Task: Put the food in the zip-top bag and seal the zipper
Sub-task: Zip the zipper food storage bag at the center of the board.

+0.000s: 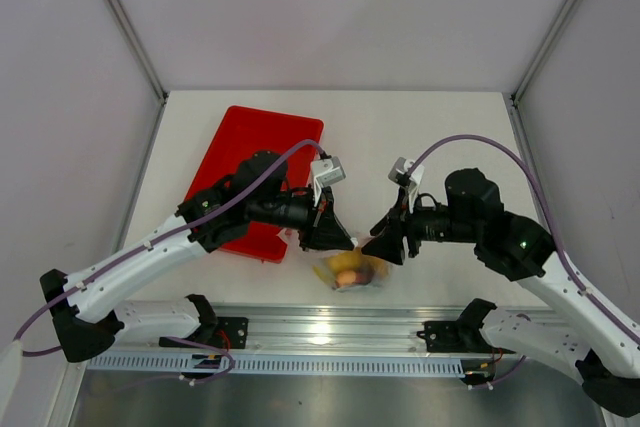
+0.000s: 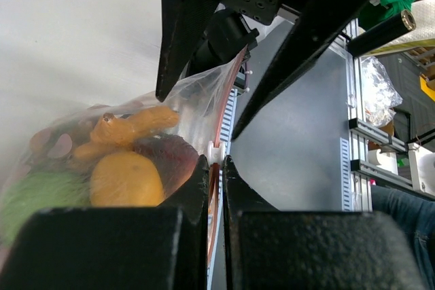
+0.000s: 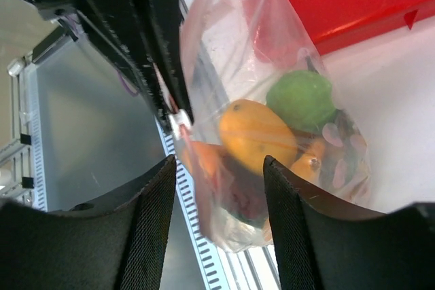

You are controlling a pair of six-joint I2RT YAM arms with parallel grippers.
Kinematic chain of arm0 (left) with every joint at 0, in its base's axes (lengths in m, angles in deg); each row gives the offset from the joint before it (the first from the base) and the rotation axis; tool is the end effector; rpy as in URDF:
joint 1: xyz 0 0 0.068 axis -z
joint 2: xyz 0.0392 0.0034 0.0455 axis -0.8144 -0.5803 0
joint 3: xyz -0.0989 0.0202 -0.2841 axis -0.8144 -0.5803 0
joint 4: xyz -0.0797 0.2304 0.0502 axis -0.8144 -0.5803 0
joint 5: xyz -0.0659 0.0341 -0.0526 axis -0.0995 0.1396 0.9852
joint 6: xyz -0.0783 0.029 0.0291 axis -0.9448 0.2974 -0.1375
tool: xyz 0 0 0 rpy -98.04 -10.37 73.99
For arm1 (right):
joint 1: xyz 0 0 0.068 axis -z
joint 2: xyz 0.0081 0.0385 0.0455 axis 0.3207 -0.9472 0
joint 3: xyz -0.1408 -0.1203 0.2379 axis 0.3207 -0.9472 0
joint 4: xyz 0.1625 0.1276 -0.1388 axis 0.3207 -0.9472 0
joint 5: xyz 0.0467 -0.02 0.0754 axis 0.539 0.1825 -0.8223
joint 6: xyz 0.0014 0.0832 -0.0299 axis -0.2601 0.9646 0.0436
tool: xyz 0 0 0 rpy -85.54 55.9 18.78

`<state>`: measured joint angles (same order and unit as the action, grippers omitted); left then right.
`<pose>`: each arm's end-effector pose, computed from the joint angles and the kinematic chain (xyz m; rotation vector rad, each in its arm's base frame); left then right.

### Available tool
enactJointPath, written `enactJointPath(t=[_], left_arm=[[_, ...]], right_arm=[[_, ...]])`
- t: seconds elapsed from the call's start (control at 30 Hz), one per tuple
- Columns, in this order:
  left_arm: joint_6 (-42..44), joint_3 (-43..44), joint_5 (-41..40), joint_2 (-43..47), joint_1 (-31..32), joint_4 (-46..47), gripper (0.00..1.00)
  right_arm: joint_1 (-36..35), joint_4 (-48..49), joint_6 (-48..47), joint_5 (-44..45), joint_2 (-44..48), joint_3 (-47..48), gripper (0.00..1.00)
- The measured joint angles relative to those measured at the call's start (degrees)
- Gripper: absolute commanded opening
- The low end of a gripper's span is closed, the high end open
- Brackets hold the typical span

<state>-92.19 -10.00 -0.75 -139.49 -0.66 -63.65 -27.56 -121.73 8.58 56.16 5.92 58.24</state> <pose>0.1073 -0.2251 0.3986 1.0840 1.9022 -1.3928 0.0866 0.1462 0.3918 -0.9973 1.8417 1.1163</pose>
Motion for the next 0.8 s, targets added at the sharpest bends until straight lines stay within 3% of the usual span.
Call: enactJointPath(t=[0.63, 0.7, 0.8], left_arm=[[0.0, 0.0, 0.7, 0.0, 0.0, 0.0, 0.01], [0.0, 0.0, 0.8, 0.0, 0.0, 0.0, 0.01], [0.0, 0.0, 0.8, 0.0, 0.0, 0.0, 0.01]], right_arm=[[0.0, 0.1, -3.4, -5.8, -2.0, 1.4, 0.16], [0.0, 0.2, -3.4, -5.8, -1.9, 1.4, 0.07], [0.0, 0.6, -2.9, -5.6, -1.6, 1.2, 0.04]])
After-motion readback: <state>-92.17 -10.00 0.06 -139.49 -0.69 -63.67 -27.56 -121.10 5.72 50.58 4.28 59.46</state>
